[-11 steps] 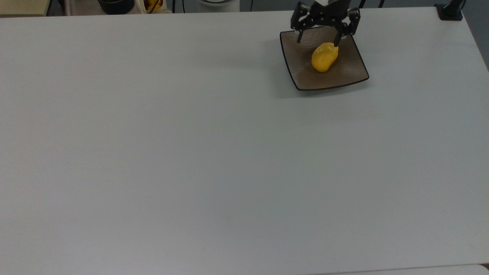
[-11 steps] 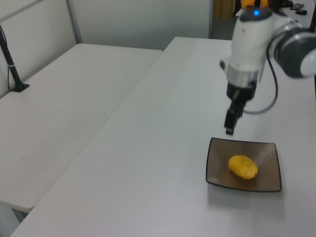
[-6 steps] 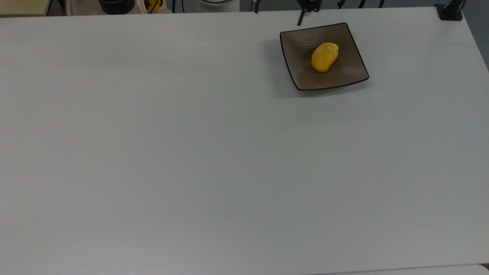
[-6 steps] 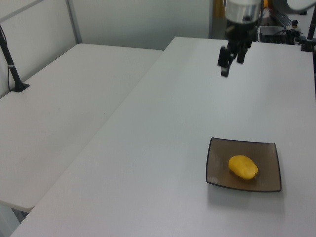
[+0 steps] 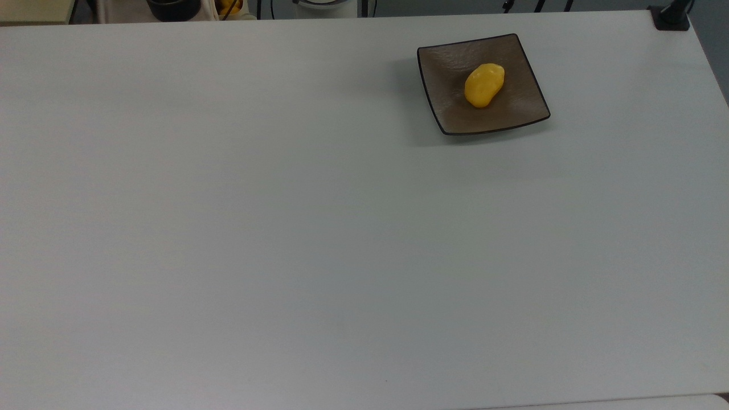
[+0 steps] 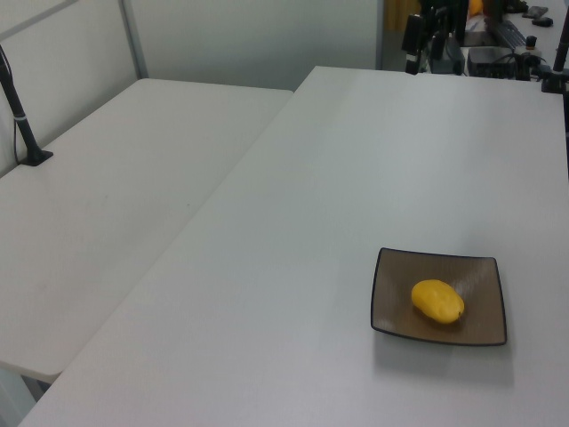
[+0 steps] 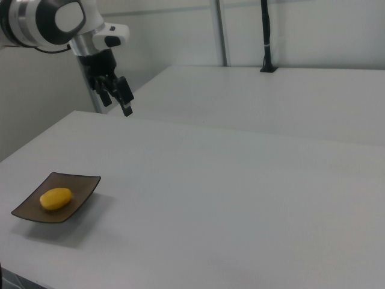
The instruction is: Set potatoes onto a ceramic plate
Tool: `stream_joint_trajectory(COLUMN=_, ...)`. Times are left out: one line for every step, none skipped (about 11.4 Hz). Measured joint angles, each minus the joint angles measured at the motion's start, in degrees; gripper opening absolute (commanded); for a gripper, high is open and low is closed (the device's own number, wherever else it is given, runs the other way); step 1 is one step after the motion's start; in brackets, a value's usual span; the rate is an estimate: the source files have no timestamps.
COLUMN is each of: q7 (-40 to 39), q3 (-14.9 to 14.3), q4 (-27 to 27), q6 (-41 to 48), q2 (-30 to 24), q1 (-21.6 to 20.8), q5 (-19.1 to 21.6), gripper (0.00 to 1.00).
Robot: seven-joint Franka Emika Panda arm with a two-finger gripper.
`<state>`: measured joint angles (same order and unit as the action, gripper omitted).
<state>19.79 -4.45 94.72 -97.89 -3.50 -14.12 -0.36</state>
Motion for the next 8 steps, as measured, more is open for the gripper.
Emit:
stream_joint_trajectory(q7=-4.2, q3=0.2, q4=0.1, q6=0.0, q2=0.1, q1=1.4, q5=0.7, gripper=1.00)
stream_joint_trajectory(q7=-8.5, q3=1.6, q4=0.2, q6=0.1, q2=0.2, q1=3.9, q5=1.5, gripper=1.00)
stream_joint_trajectory(q7=-12.1, q3=4.1, q4=0.4, q6=0.2, q2=0.2, q1=7.3, q5=2.1, gripper=1.00)
stream_joint_trajectory(q7=-14.9, q3=6.5, q4=0.7, q6=0.2, q2=0.2, q1=10.0, q5=2.4, gripper=1.00)
stream_joint_trajectory(q7=-17.1, q3=7.7, q4=0.9, q6=0.2, q2=0.4, q1=11.0, q5=2.4, gripper=1.00)
stream_joint_trajectory(q7=-19.2, q3=8.0, q4=0.9, q6=0.2, q2=0.5, q1=11.0, q5=2.4, gripper=1.00)
stream_joint_trajectory(q7=-21.8, q3=8.1, q4=1.0, q6=0.2, q2=0.7, q1=10.9, q5=2.4, gripper=1.00)
stream_joint_trajectory(q7=-23.8, q3=7.7, q4=1.2, q6=0.2, q2=0.9, q1=10.4, q5=2.4, gripper=1.00)
